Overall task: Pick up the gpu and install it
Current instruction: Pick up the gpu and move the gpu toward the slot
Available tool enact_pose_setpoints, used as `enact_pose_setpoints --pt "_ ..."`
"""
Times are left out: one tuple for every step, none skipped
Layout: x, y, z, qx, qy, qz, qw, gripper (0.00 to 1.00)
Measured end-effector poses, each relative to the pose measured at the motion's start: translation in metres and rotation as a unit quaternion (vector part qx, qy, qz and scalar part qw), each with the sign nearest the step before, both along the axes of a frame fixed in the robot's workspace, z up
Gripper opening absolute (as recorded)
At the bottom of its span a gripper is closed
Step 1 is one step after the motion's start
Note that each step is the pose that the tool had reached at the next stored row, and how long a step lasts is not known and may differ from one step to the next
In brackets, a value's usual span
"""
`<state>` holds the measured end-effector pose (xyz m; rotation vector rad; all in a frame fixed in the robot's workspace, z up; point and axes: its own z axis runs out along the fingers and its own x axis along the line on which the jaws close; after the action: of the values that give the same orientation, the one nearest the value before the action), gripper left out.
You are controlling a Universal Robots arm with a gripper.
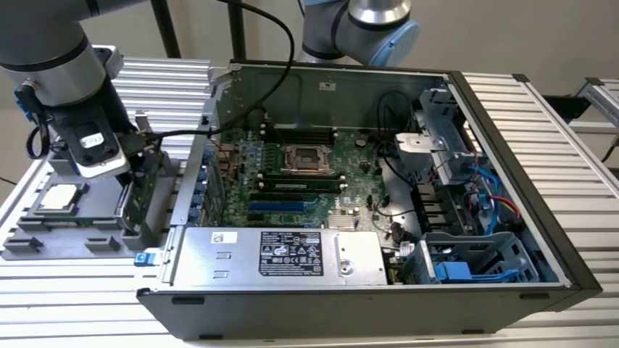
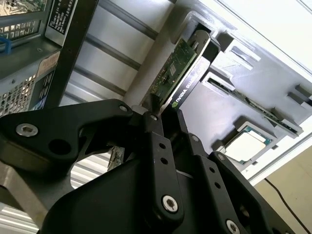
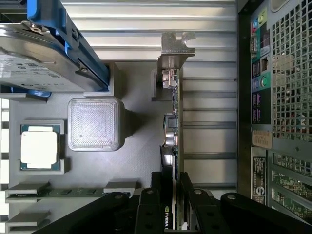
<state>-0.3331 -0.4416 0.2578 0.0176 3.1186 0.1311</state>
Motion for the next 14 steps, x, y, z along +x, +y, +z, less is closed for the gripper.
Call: enact_pose_setpoints --pt "0.0000 0.0000 0.0003 0.0000 0.0000 0.000 1.0000 0.00" --pt "0.0000 0.0000 0.0007 0.0000 0.0000 0.000 1.0000 0.00" --pt "0.0000 0.0000 0.0010 0.0000 0.0000 0.000 1.0000 0.00" --pt "0.0000 0.0000 0.0016 0.0000 0.0000 0.000 1.0000 0.00" --pt "0.0000 0.0000 0.0021 -0.0001 0.0001 0.000 1.0000 0.00" --pt "0.0000 0.0000 0.0025 0.0000 0.0000 0.000 1.0000 0.00" --pt "0.0000 0.0000 0.0030 0.0000 0.0000 0.000 1.0000 0.00" --pt "0.0000 0.0000 0.0033 0.0000 -0.0001 0.000 1.0000 0.00" --pt "0.0000 0.0000 0.0036 0.0000 -0.0001 0.000 1.0000 0.00" --pt "0.0000 0.0000 0.0039 0.0000 -0.0001 0.000 1.0000 0.00" --pt "0.0000 0.0000 0.0042 0.0000 -0.0001 0.000 1.0000 0.00" --pt "0.0000 0.0000 0.0044 0.0000 0.0000 0.000 1.0000 0.00" --pt "0.0000 0.0000 0.0046 0.0000 -0.0001 0.000 1.0000 0.00" --pt "0.0000 0.0000 0.0057 0.0000 0.0000 0.000 1.0000 0.00"
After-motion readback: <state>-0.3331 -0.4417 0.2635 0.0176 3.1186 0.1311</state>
